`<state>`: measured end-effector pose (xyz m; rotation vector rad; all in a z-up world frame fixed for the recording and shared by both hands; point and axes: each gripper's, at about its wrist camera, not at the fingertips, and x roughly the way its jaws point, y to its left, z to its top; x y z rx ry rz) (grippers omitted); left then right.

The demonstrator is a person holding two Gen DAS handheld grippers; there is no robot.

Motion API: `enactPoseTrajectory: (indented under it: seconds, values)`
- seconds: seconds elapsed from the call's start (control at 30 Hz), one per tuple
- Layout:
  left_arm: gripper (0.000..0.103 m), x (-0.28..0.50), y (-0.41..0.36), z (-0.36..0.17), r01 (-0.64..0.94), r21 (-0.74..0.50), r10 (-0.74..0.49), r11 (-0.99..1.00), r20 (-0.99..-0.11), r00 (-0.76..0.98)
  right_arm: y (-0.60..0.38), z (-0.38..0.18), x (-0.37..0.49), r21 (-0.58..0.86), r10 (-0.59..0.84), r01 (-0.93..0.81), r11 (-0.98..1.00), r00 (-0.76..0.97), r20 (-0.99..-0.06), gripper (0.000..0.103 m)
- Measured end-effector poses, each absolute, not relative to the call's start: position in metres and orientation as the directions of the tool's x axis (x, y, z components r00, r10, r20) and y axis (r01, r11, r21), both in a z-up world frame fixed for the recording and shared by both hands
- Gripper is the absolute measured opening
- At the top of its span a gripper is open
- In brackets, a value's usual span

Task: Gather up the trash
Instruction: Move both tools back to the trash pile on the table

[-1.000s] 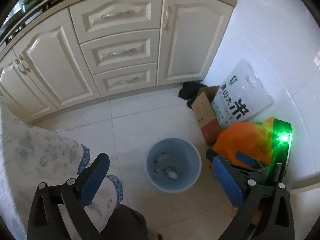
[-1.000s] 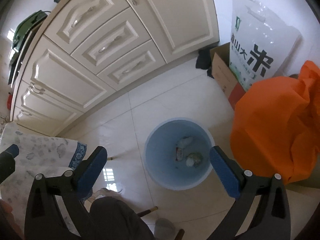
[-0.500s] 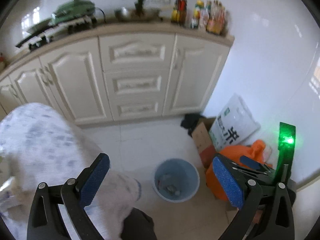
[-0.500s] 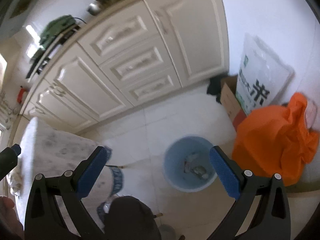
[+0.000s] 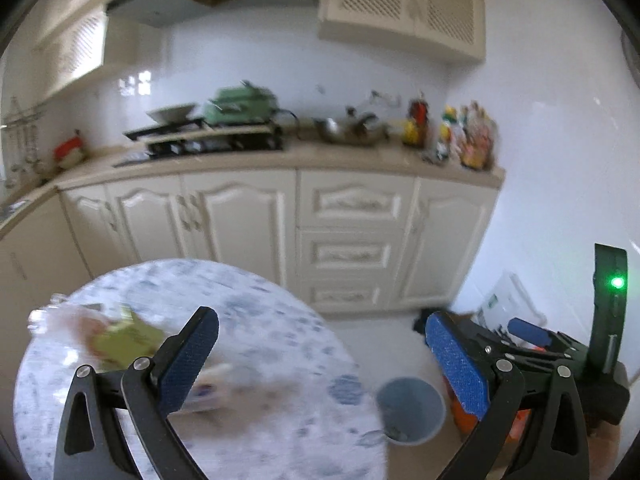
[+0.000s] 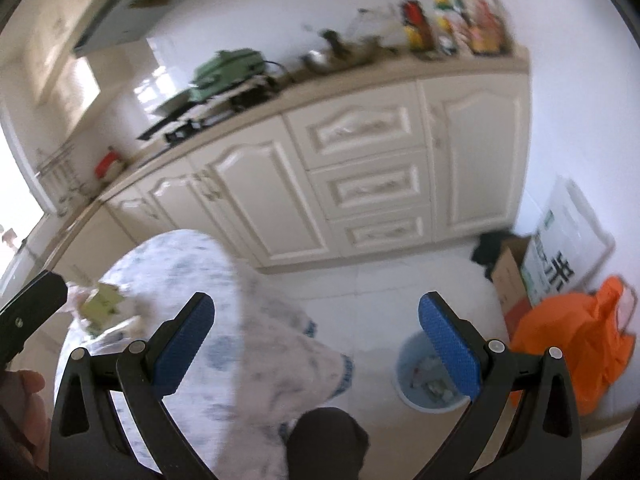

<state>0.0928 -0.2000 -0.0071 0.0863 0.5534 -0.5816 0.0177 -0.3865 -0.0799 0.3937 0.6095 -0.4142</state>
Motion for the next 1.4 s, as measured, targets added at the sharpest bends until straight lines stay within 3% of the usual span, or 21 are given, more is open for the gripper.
enactPoseTrajectory:
  seconds: [0.37, 0.7, 1.03, 1.4]
  values:
    - [0.102, 0.027, -0.079, 0.003, 0.379, -0.065, -0.371, 0.923, -0.406, 0.835, -0.268, -0.041, 0.053, 0.131, -0.181, 0.290, 0.948, 0.830, -0.527, 0.103]
    - [0.102, -0.015, -0.023, -0.026, 0.223, -0.062, -0.229, 0.973, -0.397, 0.889, -0.187, -0.039, 0.074, 0.033, -0.111, 0.145, 0.989, 0.865, -0.490, 0.103]
    - [0.102, 0.013, -0.008, -0.077, 0.135, -0.068, -0.151, 0.988, -0.521, 0.840, -0.169, -0.099, 0.110, -0.031, -0.065, 0.058, 0.998, 0.782, -0.620, 0.103]
    - [0.102, 0.113, -0.020, -0.123, 0.145, -0.056, -0.143, 0.988, -0.683, 0.716, -0.180, -0.162, 0.161, -0.138, -0.107, 0.006, 0.990, 0.668, -0.736, 0.103]
